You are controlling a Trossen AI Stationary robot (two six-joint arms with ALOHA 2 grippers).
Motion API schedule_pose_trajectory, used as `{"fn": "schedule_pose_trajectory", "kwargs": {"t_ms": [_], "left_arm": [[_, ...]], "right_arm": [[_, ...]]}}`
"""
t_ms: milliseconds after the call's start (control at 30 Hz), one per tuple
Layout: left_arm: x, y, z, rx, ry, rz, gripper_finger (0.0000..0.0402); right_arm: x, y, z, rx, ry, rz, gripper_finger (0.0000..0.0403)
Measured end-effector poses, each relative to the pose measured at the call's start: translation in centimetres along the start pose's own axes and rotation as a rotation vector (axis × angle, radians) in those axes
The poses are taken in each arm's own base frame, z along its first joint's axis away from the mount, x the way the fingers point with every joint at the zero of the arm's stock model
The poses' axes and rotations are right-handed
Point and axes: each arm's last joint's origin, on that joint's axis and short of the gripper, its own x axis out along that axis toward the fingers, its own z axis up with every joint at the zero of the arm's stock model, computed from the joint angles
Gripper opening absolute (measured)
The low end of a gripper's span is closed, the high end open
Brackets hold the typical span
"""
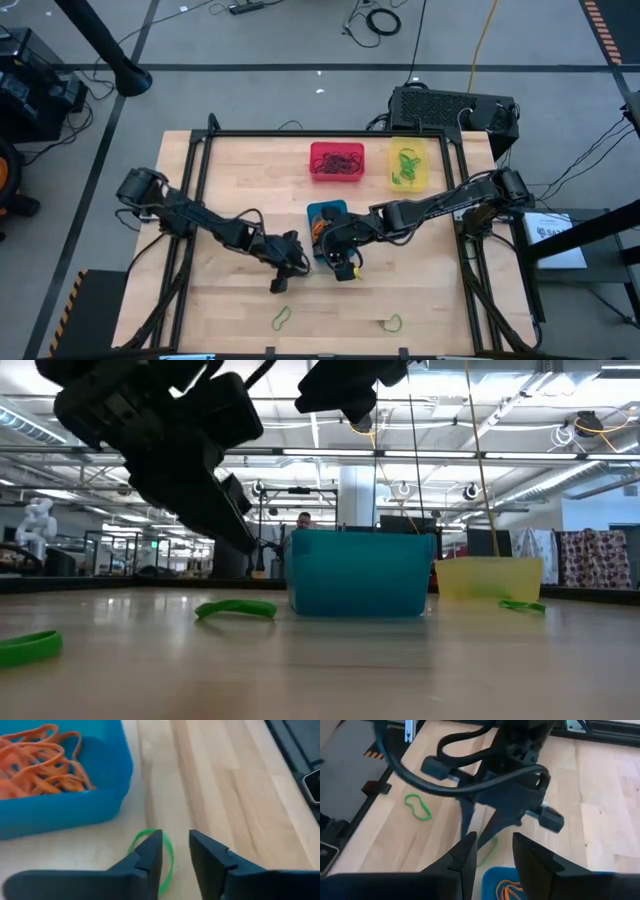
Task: Sort rubber bands into baskets
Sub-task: Put the green rubber band into the yellow bin
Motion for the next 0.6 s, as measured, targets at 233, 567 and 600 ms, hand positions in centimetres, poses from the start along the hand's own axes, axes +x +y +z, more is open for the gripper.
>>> {"fn": "schedule_pose_trajectory", "kwargs": {"t_ms": [233,567,600], "left_arm": [[1.2,0.2,-0.4,-0.001,-0.007,-0.026,0.0164],[3.7,-0.8,-3.4,0.024,0.128,-0.027,0.0177],[3.9,-1.0,-3.7,0.019,0.134,-0.024,0.0174]], "right_arm": [[0.0,0.0,-0.1,0.075,0.015,0.0,0.0118],[0.0,0.0,-0.5,0.075,0.055,-0.002,0.0118],[0.0,0.0,-0.5,0.075,0.056,-0.003,0.0118]]}}
